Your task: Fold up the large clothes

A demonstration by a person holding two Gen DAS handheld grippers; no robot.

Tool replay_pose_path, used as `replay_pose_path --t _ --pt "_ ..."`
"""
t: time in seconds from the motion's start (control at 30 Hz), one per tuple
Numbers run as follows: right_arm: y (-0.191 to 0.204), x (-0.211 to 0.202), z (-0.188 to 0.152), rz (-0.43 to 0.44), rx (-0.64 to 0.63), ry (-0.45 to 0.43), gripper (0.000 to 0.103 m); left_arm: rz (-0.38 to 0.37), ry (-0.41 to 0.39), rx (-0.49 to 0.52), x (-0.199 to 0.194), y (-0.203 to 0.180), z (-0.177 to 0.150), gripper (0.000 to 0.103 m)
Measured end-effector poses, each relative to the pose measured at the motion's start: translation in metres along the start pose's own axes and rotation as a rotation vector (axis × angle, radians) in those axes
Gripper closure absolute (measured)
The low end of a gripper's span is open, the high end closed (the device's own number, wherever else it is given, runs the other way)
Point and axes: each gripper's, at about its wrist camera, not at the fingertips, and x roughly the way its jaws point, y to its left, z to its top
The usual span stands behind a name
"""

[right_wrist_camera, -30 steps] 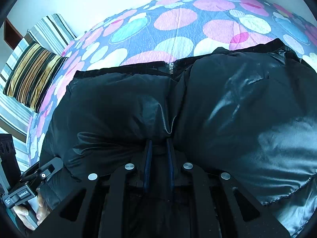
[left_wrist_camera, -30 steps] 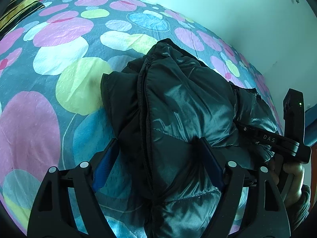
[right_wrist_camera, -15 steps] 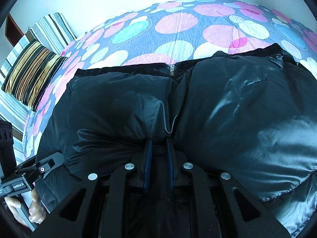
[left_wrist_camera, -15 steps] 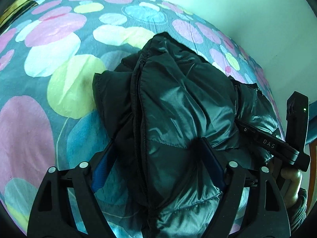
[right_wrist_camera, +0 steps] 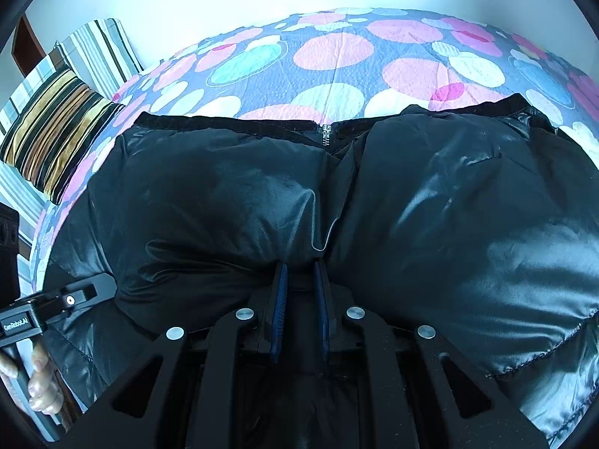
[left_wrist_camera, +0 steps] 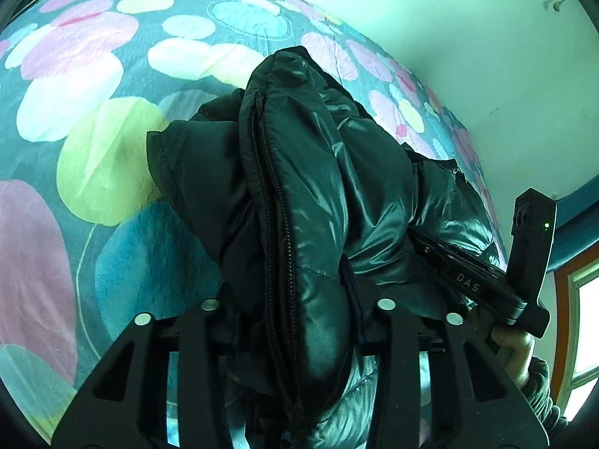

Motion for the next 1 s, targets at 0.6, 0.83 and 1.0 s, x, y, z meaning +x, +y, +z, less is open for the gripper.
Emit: replay_pose_path --t 0.6,0.83,1.0 --pt "-0.001 -0.04 -0.037 0.036 -0.011 -0.035 0.086 0.073 -0.049 0.011 -0.018 -0.022 -0.002 0.069" --pt "-0.009 -0.064 -0.036 0.058 0.009 -0.076 0.086 0.153 -0.087 0.064 -0.033 -0.053 0.001 0.071" --pt "-0.018 -0.084 -0.039 0.004 -0.001 -0.131 0.079 0.208 -0.106 0.105 -0.037 -0.075 0.004 0.071"
